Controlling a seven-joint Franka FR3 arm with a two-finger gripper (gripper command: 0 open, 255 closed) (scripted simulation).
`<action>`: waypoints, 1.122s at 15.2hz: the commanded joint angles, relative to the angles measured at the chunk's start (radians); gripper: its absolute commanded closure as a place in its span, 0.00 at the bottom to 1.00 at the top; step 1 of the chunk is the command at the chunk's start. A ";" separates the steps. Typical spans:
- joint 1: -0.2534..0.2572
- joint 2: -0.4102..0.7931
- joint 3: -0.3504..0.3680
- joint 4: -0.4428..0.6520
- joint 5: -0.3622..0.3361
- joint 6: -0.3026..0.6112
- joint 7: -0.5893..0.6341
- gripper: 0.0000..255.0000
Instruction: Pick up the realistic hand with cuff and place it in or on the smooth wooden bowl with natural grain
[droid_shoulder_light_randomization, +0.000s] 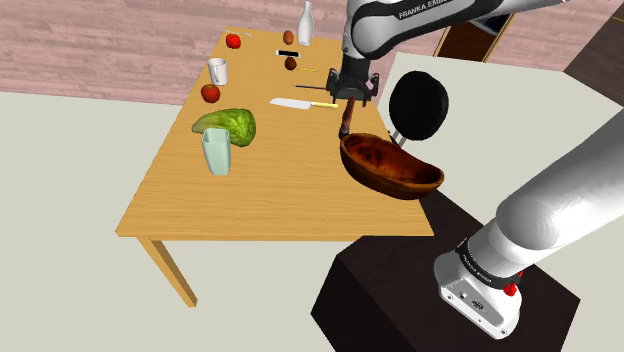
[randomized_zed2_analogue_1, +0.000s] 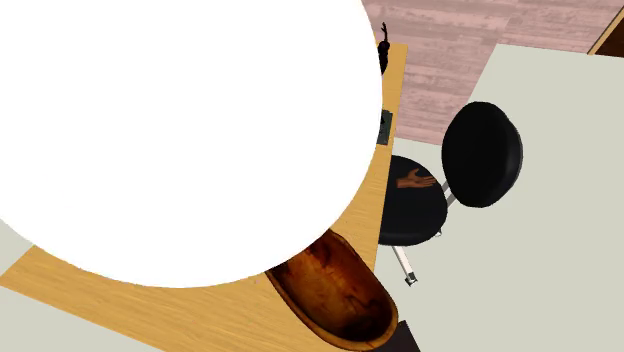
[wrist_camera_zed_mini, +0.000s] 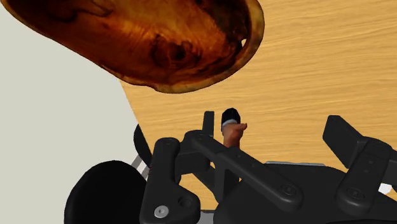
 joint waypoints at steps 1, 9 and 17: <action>-0.011 0.076 -0.010 0.039 -0.052 0.021 0.081 0.00; -0.004 0.346 -0.091 0.241 -0.197 0.030 0.349 0.00; -0.006 0.420 -0.119 0.239 -0.233 0.102 0.386 0.00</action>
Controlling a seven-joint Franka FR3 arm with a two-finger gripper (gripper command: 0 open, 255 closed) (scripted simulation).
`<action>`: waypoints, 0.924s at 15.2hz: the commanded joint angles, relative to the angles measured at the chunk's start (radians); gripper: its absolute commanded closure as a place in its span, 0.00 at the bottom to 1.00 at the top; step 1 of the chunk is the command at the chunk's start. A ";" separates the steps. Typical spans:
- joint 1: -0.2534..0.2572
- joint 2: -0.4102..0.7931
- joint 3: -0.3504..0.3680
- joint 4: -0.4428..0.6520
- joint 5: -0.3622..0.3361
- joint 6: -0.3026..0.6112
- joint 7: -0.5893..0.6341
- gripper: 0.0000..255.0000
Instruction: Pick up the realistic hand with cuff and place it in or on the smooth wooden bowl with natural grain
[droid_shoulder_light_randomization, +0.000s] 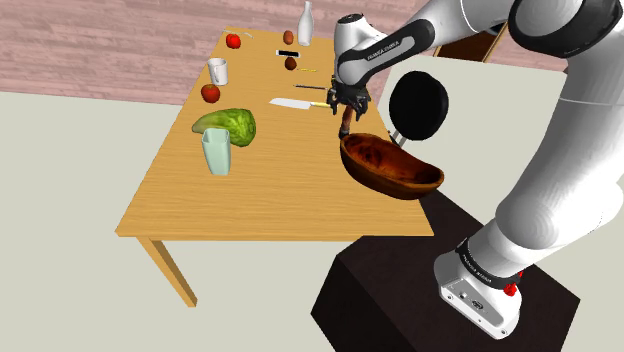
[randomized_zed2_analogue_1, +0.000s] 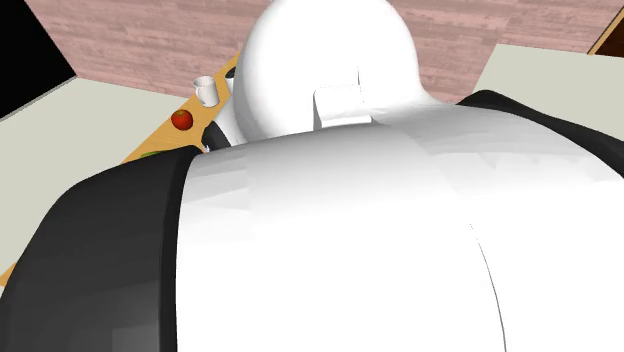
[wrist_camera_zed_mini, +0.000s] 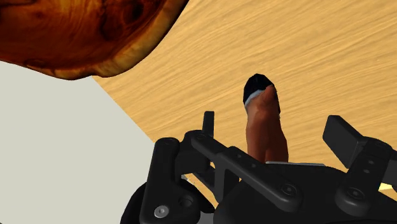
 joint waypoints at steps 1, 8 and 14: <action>-0.001 0.012 -0.004 -0.003 -0.006 0.016 0.003 0.00; -0.001 0.012 -0.004 -0.003 -0.006 0.016 0.003 0.00; -0.001 0.013 -0.004 -0.003 -0.006 0.016 0.003 1.00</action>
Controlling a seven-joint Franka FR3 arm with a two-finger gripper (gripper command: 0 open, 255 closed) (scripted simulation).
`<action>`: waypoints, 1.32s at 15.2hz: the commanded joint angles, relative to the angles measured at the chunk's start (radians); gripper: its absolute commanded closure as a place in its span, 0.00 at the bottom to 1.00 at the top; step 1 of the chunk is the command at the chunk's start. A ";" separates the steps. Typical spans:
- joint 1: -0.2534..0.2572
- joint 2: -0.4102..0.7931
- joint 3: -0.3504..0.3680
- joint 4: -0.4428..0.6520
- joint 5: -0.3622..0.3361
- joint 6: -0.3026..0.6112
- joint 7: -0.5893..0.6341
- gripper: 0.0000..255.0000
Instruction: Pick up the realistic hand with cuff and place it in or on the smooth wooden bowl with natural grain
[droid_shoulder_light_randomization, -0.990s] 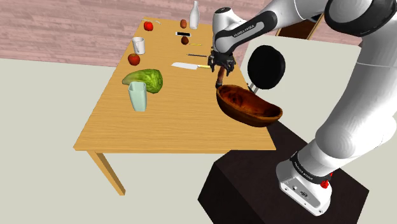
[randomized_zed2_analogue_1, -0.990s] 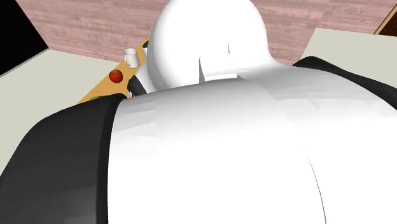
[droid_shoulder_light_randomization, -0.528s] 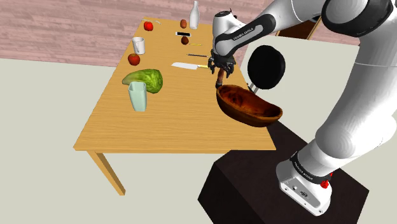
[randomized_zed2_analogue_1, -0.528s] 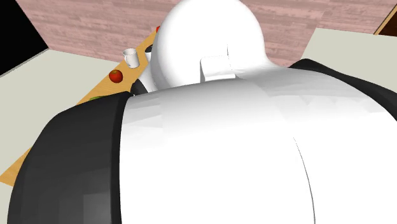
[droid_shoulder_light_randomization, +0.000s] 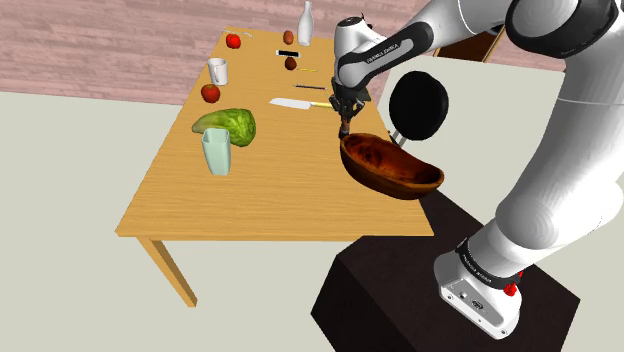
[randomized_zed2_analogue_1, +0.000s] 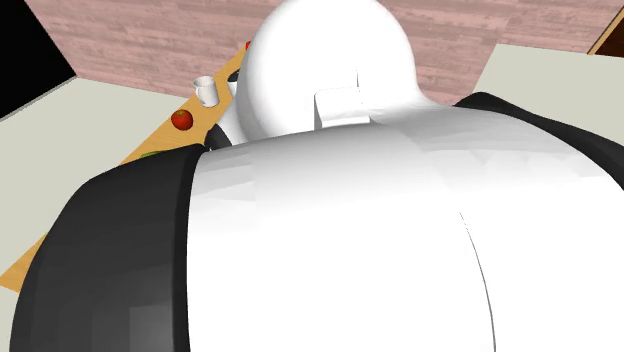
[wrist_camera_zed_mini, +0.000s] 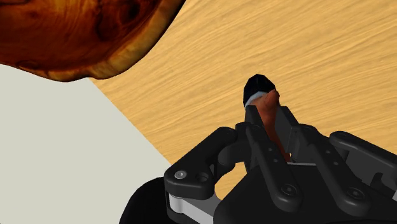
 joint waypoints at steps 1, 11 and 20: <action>0.000 0.001 -0.001 0.000 0.000 0.000 0.000 1.00; -0.007 -0.054 0.011 0.019 0.029 -0.069 -0.032 1.00; -0.011 -0.113 0.023 0.060 0.061 -0.163 -0.070 1.00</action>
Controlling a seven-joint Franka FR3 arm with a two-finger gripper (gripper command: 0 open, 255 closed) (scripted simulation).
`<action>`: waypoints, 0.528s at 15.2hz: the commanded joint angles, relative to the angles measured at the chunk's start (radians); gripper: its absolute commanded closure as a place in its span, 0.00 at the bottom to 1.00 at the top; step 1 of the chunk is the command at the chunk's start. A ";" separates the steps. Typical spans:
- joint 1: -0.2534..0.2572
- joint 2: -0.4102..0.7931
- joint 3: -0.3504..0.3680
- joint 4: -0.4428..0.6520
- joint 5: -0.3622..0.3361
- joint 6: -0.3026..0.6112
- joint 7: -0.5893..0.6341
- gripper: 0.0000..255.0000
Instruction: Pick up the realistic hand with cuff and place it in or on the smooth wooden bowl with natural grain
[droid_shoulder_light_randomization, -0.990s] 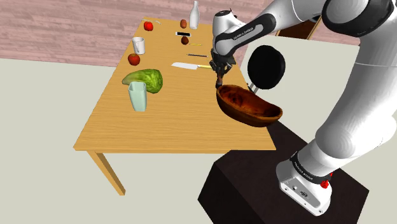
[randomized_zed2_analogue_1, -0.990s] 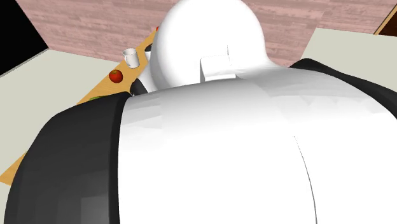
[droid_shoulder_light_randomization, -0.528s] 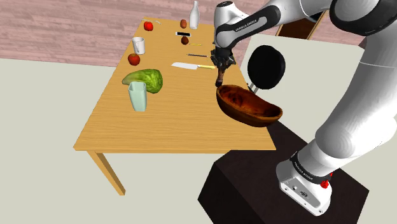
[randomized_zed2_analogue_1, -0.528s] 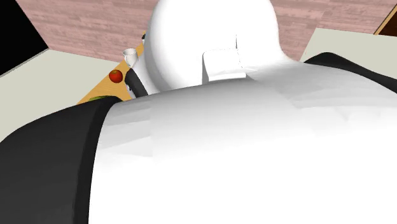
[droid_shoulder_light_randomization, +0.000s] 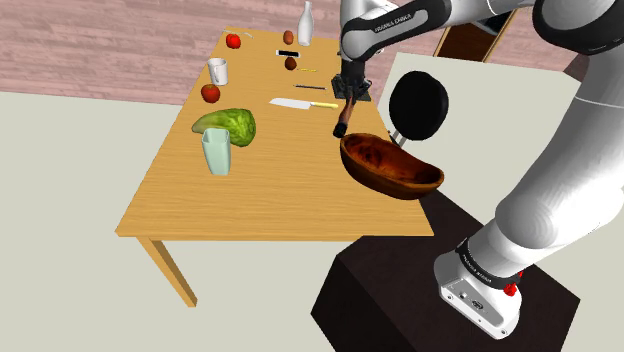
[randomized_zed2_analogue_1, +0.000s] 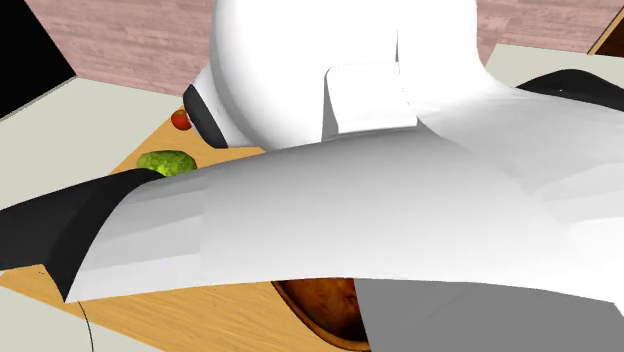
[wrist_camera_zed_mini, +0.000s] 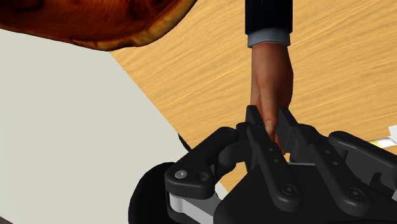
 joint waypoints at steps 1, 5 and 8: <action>0.000 -0.012 0.002 0.012 0.007 -0.023 -0.008 1.00; -0.001 -0.033 0.006 0.037 0.019 -0.067 -0.024 1.00; -0.001 -0.047 0.008 0.059 0.027 -0.100 -0.035 1.00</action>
